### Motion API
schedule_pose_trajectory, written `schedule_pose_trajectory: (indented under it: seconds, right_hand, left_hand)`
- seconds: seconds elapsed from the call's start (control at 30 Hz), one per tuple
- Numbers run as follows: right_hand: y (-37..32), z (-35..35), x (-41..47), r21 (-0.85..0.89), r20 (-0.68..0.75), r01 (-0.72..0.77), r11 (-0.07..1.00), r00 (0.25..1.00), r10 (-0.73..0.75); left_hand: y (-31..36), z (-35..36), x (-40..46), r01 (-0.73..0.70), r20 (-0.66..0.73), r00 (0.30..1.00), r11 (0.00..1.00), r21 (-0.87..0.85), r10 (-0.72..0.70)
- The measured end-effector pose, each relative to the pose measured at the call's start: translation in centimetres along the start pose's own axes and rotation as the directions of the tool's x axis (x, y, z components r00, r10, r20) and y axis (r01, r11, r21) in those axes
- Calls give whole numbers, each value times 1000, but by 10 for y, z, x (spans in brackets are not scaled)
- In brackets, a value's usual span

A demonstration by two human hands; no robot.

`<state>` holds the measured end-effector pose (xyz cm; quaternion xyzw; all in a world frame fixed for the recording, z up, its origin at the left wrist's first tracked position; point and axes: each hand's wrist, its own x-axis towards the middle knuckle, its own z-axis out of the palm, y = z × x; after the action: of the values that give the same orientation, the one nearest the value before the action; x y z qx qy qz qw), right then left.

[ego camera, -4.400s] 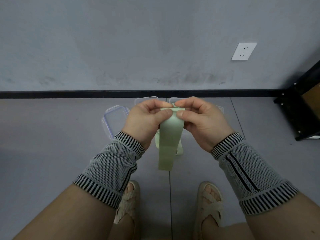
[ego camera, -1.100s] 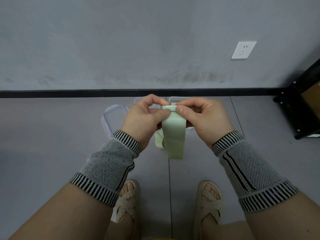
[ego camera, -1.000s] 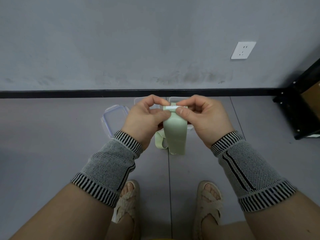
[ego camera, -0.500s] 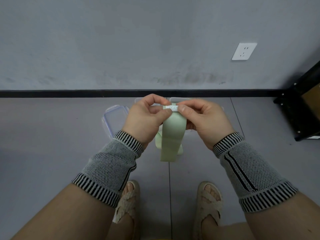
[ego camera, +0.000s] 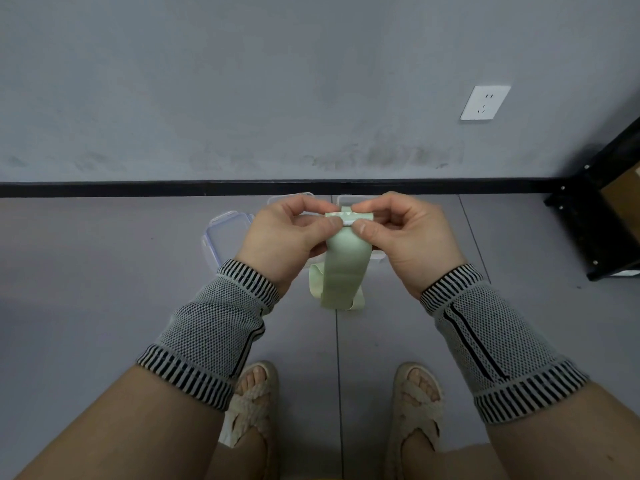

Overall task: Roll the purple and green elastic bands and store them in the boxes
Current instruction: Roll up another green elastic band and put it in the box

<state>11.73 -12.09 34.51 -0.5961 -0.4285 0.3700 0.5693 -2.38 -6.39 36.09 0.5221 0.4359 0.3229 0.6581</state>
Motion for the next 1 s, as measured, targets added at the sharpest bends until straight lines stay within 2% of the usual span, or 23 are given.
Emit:
schedule_pose_trajectory:
  seconds: [0.23, 0.33, 0.47, 0.67, 0.83, 1.0]
  right_hand:
    - [2, -2, 0, 74, 60, -98, 992, 994, 94]
    - [2, -3, 1, 40, 45, -103, 994, 994, 101]
    - [1, -4, 0, 51, 45, -90, 995, 995, 88]
    - [-1, -6, -1, 60, 25, -55, 997, 998, 53]
    - [-1, -3, -1, 28, 13, -37, 999, 999, 37]
    - [-2, -3, -1, 113, 47, -113, 987, 993, 108]
  left_hand:
    - [1, -3, 0, -55, -11, 998, 998, 32, 56]
    - [0, -3, 0, -64, -3, 998, 997, 49, 65]
    - [1, -1, -1, 3, 10, 1000, 1000, -29, -2]
    - [3, -1, 0, 74, 18, 997, 997, 22, -74]
    - [3, -4, 0, 19, -25, 999, 1000, -7, -19]
    - [4, -3, -1, -26, -48, 999, 999, -28, 24]
